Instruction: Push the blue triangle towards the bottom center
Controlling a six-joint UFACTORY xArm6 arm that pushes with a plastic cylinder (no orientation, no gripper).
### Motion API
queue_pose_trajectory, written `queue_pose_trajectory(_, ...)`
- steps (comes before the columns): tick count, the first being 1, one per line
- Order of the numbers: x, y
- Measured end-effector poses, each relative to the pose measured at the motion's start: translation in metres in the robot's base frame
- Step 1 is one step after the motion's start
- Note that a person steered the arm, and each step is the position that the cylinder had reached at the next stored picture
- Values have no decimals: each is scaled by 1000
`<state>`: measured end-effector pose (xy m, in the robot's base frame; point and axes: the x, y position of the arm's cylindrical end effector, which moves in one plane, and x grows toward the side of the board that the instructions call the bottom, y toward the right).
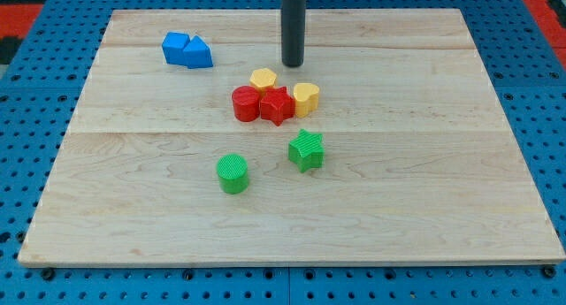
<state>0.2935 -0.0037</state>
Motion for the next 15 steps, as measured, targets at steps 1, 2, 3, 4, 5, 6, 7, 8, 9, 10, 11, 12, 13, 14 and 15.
queue_pose_trajectory(1, 26, -80)
queue_pose_trajectory(2, 18, -15)
queue_pose_trajectory(3, 13, 0)
queue_pose_trajectory(4, 13, 0)
queue_pose_trajectory(5, 10, -15)
queue_pose_trajectory(6, -2, -38)
queue_pose_trajectory(7, -28, -80)
queue_pose_trajectory(8, -28, -123)
queue_pose_trajectory(9, 7, -123)
queue_pose_trajectory(10, 7, -123)
queue_pose_trajectory(11, 14, -123)
queue_pose_trajectory(12, 37, -125)
queue_pose_trajectory(13, 37, -125)
queue_pose_trajectory(14, 81, -126)
queue_pose_trajectory(15, 158, -110)
